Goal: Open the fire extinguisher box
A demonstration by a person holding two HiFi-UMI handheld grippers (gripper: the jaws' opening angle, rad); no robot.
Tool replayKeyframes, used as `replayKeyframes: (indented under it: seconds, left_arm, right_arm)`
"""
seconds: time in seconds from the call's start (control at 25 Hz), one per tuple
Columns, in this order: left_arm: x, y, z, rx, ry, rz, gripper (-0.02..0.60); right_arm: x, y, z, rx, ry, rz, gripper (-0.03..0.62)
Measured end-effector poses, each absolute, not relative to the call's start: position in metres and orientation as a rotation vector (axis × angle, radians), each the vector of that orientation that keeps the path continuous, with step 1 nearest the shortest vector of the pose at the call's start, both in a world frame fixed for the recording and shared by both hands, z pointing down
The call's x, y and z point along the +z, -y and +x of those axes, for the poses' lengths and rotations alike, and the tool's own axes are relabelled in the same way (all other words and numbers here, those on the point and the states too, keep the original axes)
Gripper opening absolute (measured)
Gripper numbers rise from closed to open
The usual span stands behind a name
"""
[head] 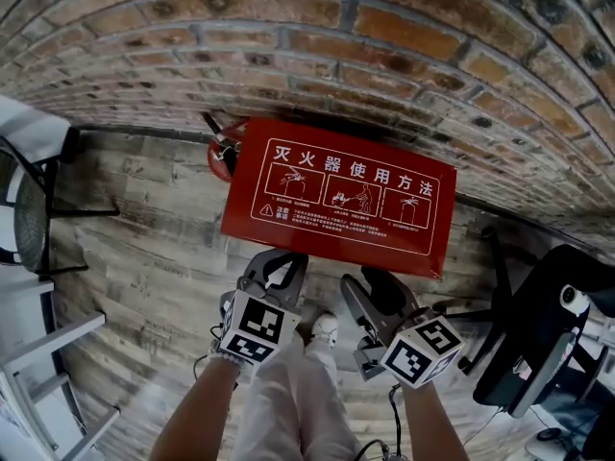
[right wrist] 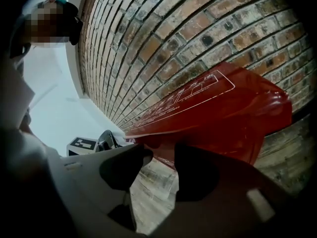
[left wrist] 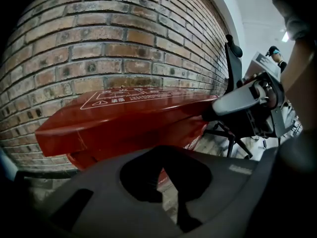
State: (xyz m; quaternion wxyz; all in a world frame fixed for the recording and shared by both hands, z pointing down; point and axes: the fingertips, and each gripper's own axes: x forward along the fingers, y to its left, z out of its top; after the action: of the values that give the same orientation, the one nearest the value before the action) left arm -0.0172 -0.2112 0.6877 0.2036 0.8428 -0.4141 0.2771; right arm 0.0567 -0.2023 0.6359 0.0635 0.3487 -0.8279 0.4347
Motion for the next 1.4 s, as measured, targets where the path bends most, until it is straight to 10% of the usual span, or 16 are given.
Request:
replayKeyframes:
  seconds: [1.4]
  left_arm:
    - [0.674,0.207,-0.011,0.766,1.113,2.343,-0.002]
  right_arm:
    - [0.513,0.274,0.072,1.204,2.656,1.292,0.075]
